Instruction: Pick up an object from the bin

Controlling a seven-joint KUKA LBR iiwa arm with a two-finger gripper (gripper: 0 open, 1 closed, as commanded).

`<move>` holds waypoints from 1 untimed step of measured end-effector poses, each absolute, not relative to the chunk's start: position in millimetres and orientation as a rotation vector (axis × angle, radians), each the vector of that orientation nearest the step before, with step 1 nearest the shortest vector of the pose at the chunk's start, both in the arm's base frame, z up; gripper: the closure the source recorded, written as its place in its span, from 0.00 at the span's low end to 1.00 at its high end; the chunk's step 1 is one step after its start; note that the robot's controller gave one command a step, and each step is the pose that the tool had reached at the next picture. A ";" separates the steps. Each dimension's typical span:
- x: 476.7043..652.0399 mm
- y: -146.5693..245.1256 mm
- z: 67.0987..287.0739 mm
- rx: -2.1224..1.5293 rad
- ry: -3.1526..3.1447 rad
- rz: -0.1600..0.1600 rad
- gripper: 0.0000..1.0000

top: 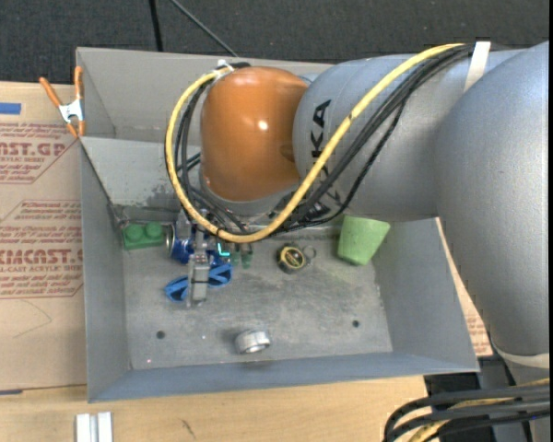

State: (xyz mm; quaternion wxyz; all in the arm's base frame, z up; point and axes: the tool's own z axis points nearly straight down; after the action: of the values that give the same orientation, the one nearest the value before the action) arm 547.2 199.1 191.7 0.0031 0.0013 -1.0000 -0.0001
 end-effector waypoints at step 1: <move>575.6 163.7 94.4 -0.240 -3.132 0.002 0.00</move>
Offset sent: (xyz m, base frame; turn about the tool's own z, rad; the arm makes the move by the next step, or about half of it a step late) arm 0.0284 -0.0344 -0.0942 0.1539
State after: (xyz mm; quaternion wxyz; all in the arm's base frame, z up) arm 575.6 163.7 94.4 0.0004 -0.0763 -0.9971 0.0005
